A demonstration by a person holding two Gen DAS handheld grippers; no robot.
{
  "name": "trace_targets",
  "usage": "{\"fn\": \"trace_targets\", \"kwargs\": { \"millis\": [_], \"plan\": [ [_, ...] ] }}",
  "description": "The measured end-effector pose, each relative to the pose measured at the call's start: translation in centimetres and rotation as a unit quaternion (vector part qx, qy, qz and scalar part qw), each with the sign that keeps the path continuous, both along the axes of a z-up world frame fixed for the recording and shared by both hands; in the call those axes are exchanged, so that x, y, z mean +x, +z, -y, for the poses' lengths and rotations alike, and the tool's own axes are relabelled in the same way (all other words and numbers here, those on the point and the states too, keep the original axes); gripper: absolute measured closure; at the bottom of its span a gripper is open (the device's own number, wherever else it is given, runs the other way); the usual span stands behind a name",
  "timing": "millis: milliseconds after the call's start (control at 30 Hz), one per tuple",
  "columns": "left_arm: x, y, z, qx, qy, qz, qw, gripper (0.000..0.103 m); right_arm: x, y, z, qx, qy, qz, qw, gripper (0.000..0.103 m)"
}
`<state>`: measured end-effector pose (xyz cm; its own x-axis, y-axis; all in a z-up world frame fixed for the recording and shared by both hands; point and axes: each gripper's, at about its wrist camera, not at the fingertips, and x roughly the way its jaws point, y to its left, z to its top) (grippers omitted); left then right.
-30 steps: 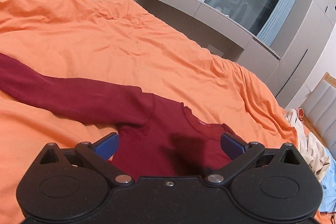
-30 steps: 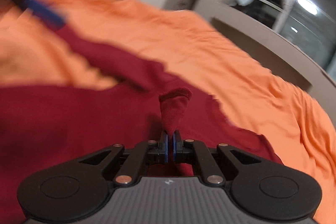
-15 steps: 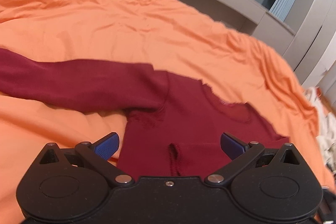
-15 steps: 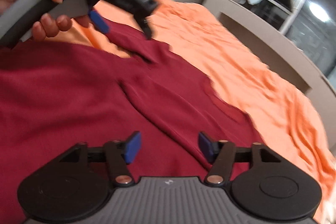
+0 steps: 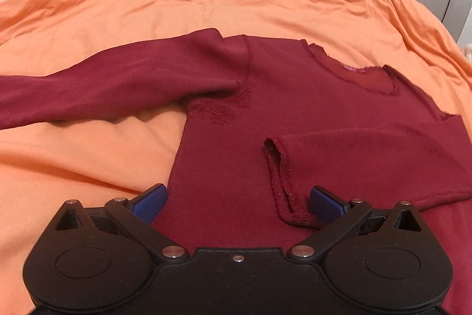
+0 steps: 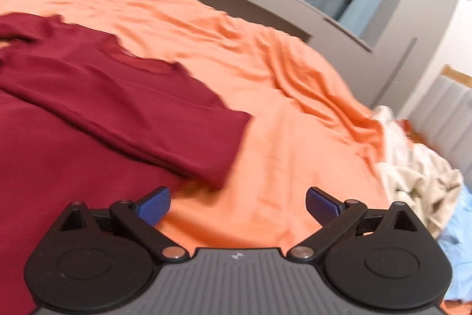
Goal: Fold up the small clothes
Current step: 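Carry the held sleeve across the shirt body and open the right tool, then reach the left tool to the other sleeve cuff and close on it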
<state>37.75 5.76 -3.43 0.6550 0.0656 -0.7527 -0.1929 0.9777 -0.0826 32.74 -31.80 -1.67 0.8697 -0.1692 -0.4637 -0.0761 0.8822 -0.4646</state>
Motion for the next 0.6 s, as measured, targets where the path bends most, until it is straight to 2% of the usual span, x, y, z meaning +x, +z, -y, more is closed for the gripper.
{"fn": "trace_targets", "kwargs": {
  "millis": [133,233,333,500,600],
  "plan": [
    [0.2,-0.1,0.5,0.014,-0.002,-0.004,0.9999,0.001,1.3,-1.3,1.1,-0.001,-0.013,0.019,1.000,0.002],
    [0.2,-0.1,0.5,0.015,-0.002,-0.005,0.9999,0.000,2.6,-2.1,0.4,-0.011,0.000,0.005,1.000,0.002],
    [0.2,-0.1,0.6,0.015,-0.002,-0.005,0.9999,0.000,2.7,-2.2,0.0,-0.024,-0.004,0.029,0.999,0.002],
    [0.2,-0.2,0.7,0.018,-0.004,-0.008,0.9998,0.000,3.1,-1.9,0.6,-0.025,-0.042,0.061,0.997,0.001],
    [0.2,-0.2,0.7,0.017,-0.004,-0.009,0.9998,0.000,3.4,-1.9,1.4,-0.018,-0.063,0.060,0.996,0.001]
  ]
}}
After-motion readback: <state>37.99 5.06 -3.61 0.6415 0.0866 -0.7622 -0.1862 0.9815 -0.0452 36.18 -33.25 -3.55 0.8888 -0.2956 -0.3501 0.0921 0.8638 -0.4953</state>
